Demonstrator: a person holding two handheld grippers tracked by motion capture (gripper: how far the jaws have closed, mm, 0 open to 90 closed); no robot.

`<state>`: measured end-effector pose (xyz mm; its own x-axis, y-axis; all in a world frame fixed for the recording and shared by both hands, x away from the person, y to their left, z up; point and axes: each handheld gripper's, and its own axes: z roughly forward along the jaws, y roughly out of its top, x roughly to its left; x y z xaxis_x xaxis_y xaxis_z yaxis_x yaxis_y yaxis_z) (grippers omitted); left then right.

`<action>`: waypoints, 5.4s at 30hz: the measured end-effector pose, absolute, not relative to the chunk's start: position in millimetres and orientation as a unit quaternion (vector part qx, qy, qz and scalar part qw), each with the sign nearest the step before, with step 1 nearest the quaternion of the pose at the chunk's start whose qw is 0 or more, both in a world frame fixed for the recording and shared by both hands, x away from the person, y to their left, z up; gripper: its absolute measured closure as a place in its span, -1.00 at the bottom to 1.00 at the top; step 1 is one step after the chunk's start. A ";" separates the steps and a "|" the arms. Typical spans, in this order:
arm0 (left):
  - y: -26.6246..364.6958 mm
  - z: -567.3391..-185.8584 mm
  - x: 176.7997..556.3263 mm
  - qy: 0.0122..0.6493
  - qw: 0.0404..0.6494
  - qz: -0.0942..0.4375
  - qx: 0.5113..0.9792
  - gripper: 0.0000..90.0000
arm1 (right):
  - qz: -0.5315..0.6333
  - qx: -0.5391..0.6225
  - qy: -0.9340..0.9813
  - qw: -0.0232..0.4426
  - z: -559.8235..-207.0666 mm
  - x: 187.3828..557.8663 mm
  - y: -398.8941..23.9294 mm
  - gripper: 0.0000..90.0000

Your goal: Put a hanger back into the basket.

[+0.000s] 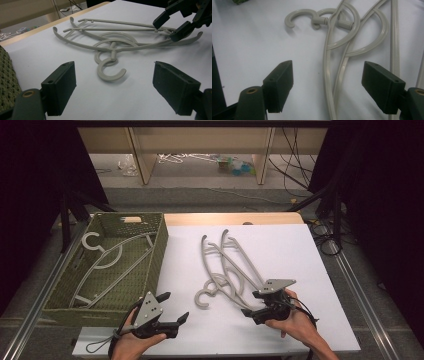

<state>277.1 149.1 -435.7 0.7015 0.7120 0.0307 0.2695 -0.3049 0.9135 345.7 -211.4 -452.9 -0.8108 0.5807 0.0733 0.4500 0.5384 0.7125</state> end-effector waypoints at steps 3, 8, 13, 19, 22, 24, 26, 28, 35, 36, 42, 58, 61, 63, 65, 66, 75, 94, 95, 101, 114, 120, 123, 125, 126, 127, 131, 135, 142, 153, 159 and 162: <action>151.0 -434.8 277.7 0.317 0.501 0.224 0.774 -0.58 | 0.372 0.295 0.876 0.082 -454.9 348.0 -208.9 -0.39; 152.1 -434.6 278.7 0.318 0.507 0.225 0.769 -0.58 | 0.366 0.289 0.880 0.085 -459.6 350.0 -205.2 -0.31; 152.6 -434.4 279.3 0.315 0.508 0.221 0.771 -0.58 | 0.348 0.280 0.891 0.076 -460.6 351.2 -202.2 -0.15; 152.2 -434.4 279.5 0.311 0.508 0.220 0.773 -0.58 | 0.343 0.257 0.900 0.078 -465.3 354.0 -189.2 0.01; 151.6 -434.7 279.0 0.313 0.509 0.221 0.771 -0.58 | 0.327 0.248 0.909 0.070 -467.6 356.4 -180.1 0.08; 152.3 -434.5 279.4 0.310 0.506 0.220 0.774 -0.58 | 0.314 0.248 0.914 0.070 -469.9 357.6 -174.3 0.14; 152.1 -434.8 279.0 0.312 0.505 0.218 0.775 -0.58 | 0.299 0.267 0.914 0.067 -472.0 358.3 -169.8 0.20; 152.1 -434.8 279.4 0.309 0.503 0.219 0.777 -0.58 | 0.288 0.266 0.917 0.069 -475.3 359.8 -166.6 0.28; 151.7 -436.1 279.9 0.307 0.498 0.219 0.781 -0.58 | 0.277 0.288 0.913 0.077 -474.0 364.1 -168.0 0.64; 151.3 -436.5 279.8 0.309 0.499 0.217 0.780 -0.58 | 0.279 0.289 0.913 0.078 -474.2 364.3 -167.8 0.66; 151.8 -436.8 280.3 0.307 0.497 0.219 0.781 -0.57 | 0.275 0.297 0.911 0.078 -473.9 365.7 -166.3 0.78; 154.3 -441.3 283.8 0.299 0.480 0.234 0.791 -0.51 | 0.287 0.264 0.918 0.066 -450.8 358.6 -178.8 0.81; 154.0 -442.1 284.5 0.290 0.474 0.241 0.796 -0.50 | 0.296 0.255 0.918 0.060 -444.0 354.3 -184.5 0.81; 153.7 -442.9 284.9 0.293 0.471 0.241 0.796 -0.50 | 0.304 0.254 0.917 0.054 -438.4 351.8 -188.6 0.81; 153.8 -443.4 286.0 0.290 0.467 0.244 0.799 -0.49 | 0.315 0.248 0.915 0.049 -433.2 350.1 -192.9 0.81; 153.7 -442.9 286.3 0.287 0.467 0.244 0.800 -0.49 | 0.320 0.250 0.913 0.044 -431.4 348.9 -194.5 0.81; 142.0 -448.3 295.0 0.265 0.459 0.246 0.812 -0.47 | 0.352 0.243 0.904 0.010 -417.6 343.1 -217.4 0.81; 119.2 -446.4 321.8 0.227 0.465 0.258 0.816 -0.49 | 0.389 0.214 0.896 -0.027 -399.2 330.6 -230.7 0.81; 118.8 -446.7 322.3 0.221 0.463 0.258 0.818 -0.49 | 0.389 0.210 0.896 -0.026 -399.5 330.4 -230.6 0.81; 113.9 -447.7 326.0 0.203 0.456 0.265 0.825 -0.50 | 0.386 0.206 0.899 -0.032 -398.8 329.0 -228.5 0.81; 107.9 -441.5 332.0 0.159 0.460 0.275 0.829 -0.50 | 0.391 0.192 0.900 -0.034 -396.8 327.2 -227.0 0.81; 99.6 -444.6 334.5 0.124 0.450 0.267 0.843 -0.36 | 0.394 0.190 0.898 -0.037 -392.9 325.4 -228.5 0.81; 92.5 -445.1 337.0 0.098 0.440 0.271 0.851 -0.29 | 0.394 0.190 0.899 -0.037 -394.0 324.7 -227.9 0.81; 88.1 -444.7 338.7 0.078 0.434 0.272 0.855 -0.21 | 0.392 0.187 0.900 -0.040 -394.1 324.8 -227.7 0.81; 86.8 -444.2 339.9 0.064 0.430 0.272 0.858 -0.16 | 0.393 0.185 0.900 -0.039 -393.9 324.8 -227.7 0.81; 85.4 -444.8 340.7 0.061 0.435 0.264 0.859 -0.08 | 0.393 0.185 0.900 -0.037 -393.9 324.7 -227.8 0.81; 81.6 -445.6 345.3 0.031 0.424 0.247 0.871 0.10 | 0.392 0.182 0.901 -0.041 -394.1 324.5 -228.3 0.81; 79.7 -444.1 346.3 -0.002 0.423 0.241 0.874 0.40 | 0.395 0.181 0.900 -0.040 -394.2 325.5 -229.8 0.81; 72.9 -435.2 345.5 -0.071 0.381 0.265 0.883 0.57 | 0.398 0.168 0.901 -0.031 -392.3 327.0 -235.7 0.81; 58.9 -419.0 340.6 -0.085 0.375 0.279 0.880 0.77 | 0.423 0.192 0.883 0.065 -382.0 336.7 -256.1 0.17; 58.9 -416.2 340.0 -0.067 0.353 0.276 0.891 0.77 | 0.477 0.255 0.834 0.113 -371.9 345.9 -271.6 -0.13; 59.6 -411.6 341.6 -0.040 0.351 0.278 0.893 0.77 | 0.497 0.293 0.809 0.115 -366.4 347.2 -281.8 -0.18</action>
